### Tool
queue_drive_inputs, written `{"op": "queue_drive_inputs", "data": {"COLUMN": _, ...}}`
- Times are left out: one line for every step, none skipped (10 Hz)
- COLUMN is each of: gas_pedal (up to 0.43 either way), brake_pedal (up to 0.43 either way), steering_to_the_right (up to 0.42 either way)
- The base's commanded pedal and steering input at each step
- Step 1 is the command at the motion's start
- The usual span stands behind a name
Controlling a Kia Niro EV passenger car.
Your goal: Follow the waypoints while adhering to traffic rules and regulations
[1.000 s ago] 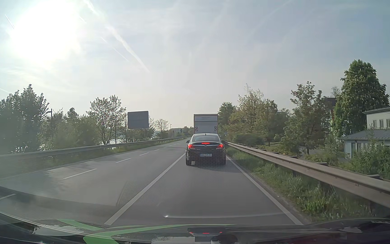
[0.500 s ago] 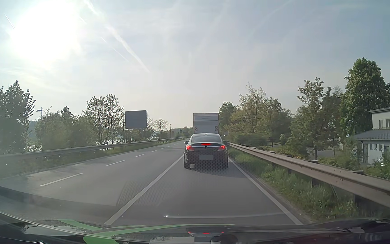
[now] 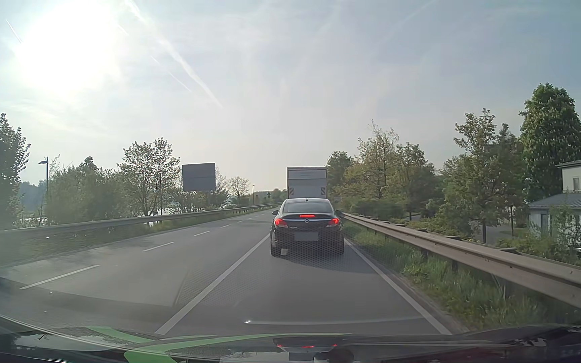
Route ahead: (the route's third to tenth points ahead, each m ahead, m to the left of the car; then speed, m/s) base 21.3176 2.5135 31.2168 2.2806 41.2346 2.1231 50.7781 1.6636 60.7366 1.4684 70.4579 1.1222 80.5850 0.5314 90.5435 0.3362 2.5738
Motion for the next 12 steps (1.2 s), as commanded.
{"op": "queue_drive_inputs", "data": {"gas_pedal": 0.0, "brake_pedal": 0.213, "steering_to_the_right": -0.001}}
{"op": "queue_drive_inputs", "data": {"gas_pedal": 0.0, "brake_pedal": 0.213, "steering_to_the_right": -0.001}}
{"op": "queue_drive_inputs", "data": {"gas_pedal": 0.0, "brake_pedal": 0.22, "steering_to_the_right": -0.001}}
{"op": "queue_drive_inputs", "data": {"gas_pedal": 0.0, "brake_pedal": 0.22, "steering_to_the_right": -0.001}}
{"op": "queue_drive_inputs", "data": {"gas_pedal": 0.0, "brake_pedal": 0.22, "steering_to_the_right": -0.001}}
{"op": "queue_drive_inputs", "data": {"gas_pedal": 0.0, "brake_pedal": 0.22, "steering_to_the_right": 0.0}}
{"op": "queue_drive_inputs", "data": {"gas_pedal": 0.0, "brake_pedal": 0.22, "steering_to_the_right": -0.001}}
{"op": "queue_drive_inputs", "data": {"gas_pedal": 0.0, "brake_pedal": 0.226, "steering_to_the_right": -0.001}}
{"op": "queue_drive_inputs", "data": {"gas_pedal": 0.0, "brake_pedal": 0.232, "steering_to_the_right": -0.001}}
{"op": "queue_drive_inputs", "data": {"gas_pedal": 0.0, "brake_pedal": 0.232, "steering_to_the_right": -0.001}}
{"op": "queue_drive_inputs", "data": {"gas_pedal": 0.0, "brake_pedal": 0.232, "steering_to_the_right": -0.001}}
{"op": "queue_drive_inputs", "data": {"gas_pedal": 0.0, "brake_pedal": 0.232, "steering_to_the_right": -0.001}}
